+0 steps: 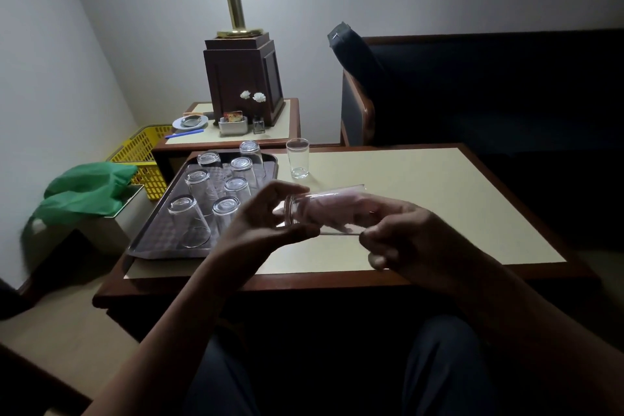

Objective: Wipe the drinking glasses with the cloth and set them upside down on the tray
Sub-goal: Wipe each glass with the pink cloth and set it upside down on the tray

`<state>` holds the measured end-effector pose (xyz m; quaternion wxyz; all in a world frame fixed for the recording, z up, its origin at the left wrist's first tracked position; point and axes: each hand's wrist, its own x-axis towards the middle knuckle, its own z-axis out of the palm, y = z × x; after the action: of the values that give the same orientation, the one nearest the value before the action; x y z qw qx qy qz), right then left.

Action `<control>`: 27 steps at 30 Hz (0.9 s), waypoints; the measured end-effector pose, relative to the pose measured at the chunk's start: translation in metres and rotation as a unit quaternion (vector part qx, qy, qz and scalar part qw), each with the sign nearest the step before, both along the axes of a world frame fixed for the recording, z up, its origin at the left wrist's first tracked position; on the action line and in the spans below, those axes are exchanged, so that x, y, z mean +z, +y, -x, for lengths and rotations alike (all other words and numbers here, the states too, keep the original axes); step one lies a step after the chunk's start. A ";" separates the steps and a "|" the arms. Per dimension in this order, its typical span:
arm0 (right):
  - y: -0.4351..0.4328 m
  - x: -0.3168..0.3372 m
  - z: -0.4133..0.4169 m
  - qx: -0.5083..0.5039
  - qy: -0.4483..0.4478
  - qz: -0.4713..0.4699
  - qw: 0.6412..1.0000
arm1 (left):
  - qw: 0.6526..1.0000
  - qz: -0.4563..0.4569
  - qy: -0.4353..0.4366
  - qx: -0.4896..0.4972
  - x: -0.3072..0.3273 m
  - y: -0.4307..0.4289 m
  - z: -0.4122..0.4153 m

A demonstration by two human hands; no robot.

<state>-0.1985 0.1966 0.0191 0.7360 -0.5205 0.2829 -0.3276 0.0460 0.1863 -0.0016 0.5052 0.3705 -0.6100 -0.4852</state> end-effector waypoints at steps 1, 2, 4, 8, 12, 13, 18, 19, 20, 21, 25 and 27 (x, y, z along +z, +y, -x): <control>0.001 0.003 0.000 0.026 0.081 0.071 0.994 | 1.000 -0.012 -0.001 -0.002 0.003 0.001 0.001; 0.001 0.006 0.000 0.056 0.170 0.149 0.973 | 0.999 -0.032 -0.002 -0.006 0.005 0.002 0.001; -0.001 0.015 0.003 0.103 0.348 0.276 0.890 | 0.995 -0.098 -0.001 -0.029 0.010 0.000 0.000; -0.010 0.015 -0.004 0.134 0.562 0.575 0.580 | 0.968 -0.232 0.019 -0.094 0.009 -0.010 -0.006; -0.013 0.009 -0.005 0.116 0.549 0.589 0.582 | 0.977 -0.191 0.001 -0.094 0.015 -0.012 -0.006; -0.011 0.010 -0.005 0.118 0.525 0.521 0.662 | 0.983 -0.164 0.003 -0.085 0.015 -0.010 -0.006; -0.008 0.013 0.001 0.093 0.182 0.041 0.978 | 0.995 -0.004 -0.008 -0.099 -0.002 -0.001 -0.006; -0.009 0.010 0.003 0.084 0.158 0.010 0.984 | 0.996 0.009 -0.033 -0.084 -0.004 -0.001 -0.004; -0.009 0.007 0.004 0.073 0.157 0.019 0.985 | 0.997 0.012 -0.048 -0.063 -0.005 -0.001 -0.002; -0.008 0.003 0.003 0.057 0.177 0.063 0.980 | 0.998 -0.003 -0.043 -0.052 -0.008 -0.002 0.000; -0.007 -0.017 -0.002 0.004 0.325 0.411 0.852 | 0.948 -0.276 0.056 -0.151 -0.004 -0.007 0.003; -0.008 -0.027 -0.002 0.006 0.301 0.412 0.860 | 0.952 -0.273 0.042 -0.129 -0.006 -0.011 0.006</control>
<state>-0.1965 0.1881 -0.0084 0.3349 -0.8515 0.3265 -0.2370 0.0400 0.1758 -0.0072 0.3429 0.3917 -0.4753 -0.7093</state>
